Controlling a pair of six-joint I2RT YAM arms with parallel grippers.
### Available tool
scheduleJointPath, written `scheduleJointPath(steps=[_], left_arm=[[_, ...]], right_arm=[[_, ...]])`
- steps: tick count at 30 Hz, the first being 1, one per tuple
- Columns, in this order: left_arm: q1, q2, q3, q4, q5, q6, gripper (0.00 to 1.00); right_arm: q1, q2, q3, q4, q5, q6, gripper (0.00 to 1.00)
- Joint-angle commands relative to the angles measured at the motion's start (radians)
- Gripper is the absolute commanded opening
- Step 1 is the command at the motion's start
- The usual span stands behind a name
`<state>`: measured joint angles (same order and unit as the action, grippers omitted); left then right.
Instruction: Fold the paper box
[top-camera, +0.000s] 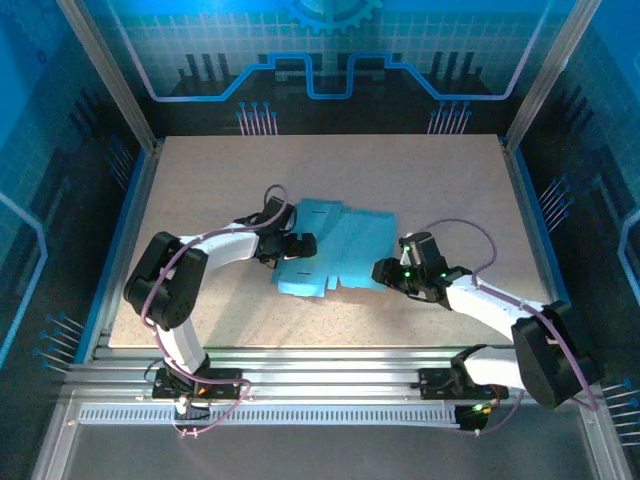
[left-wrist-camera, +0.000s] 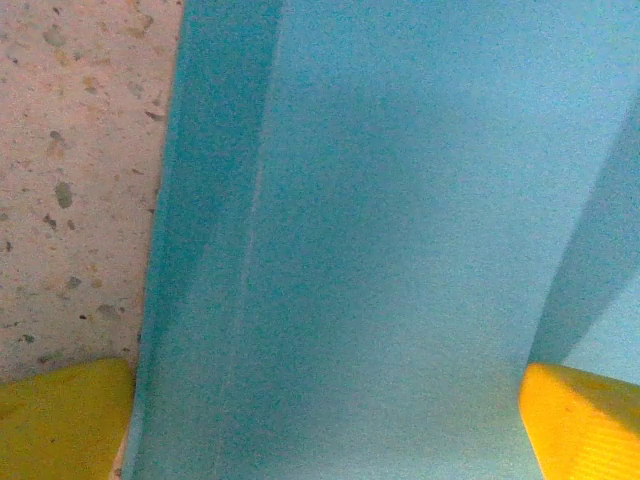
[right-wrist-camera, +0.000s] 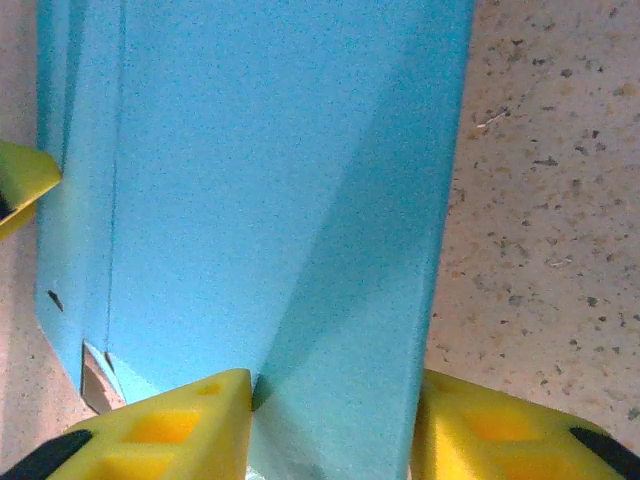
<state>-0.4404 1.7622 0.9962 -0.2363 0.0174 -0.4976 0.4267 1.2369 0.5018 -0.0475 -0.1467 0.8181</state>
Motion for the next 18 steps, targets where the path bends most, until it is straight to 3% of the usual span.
scheduleJointPath(steps=[1,6,11,18], left_arm=[[-0.011,-0.001,-0.039,0.033,0.132,-0.052,0.99],[-0.008,-0.025,-0.054,0.064,0.169,-0.094,0.99],[0.039,-0.125,-0.065,0.118,0.285,-0.160,0.99],[0.167,-0.326,-0.043,0.049,0.392,-0.172,0.99]], right_arm=[[0.010,-0.063,-0.017,0.034,-0.002,-0.001,0.38],[0.008,-0.157,-0.008,0.000,0.021,-0.024,0.28],[0.004,-0.221,0.054,-0.075,0.058,-0.078,0.19],[0.003,-0.187,0.361,-0.360,0.241,-0.296,0.18]])
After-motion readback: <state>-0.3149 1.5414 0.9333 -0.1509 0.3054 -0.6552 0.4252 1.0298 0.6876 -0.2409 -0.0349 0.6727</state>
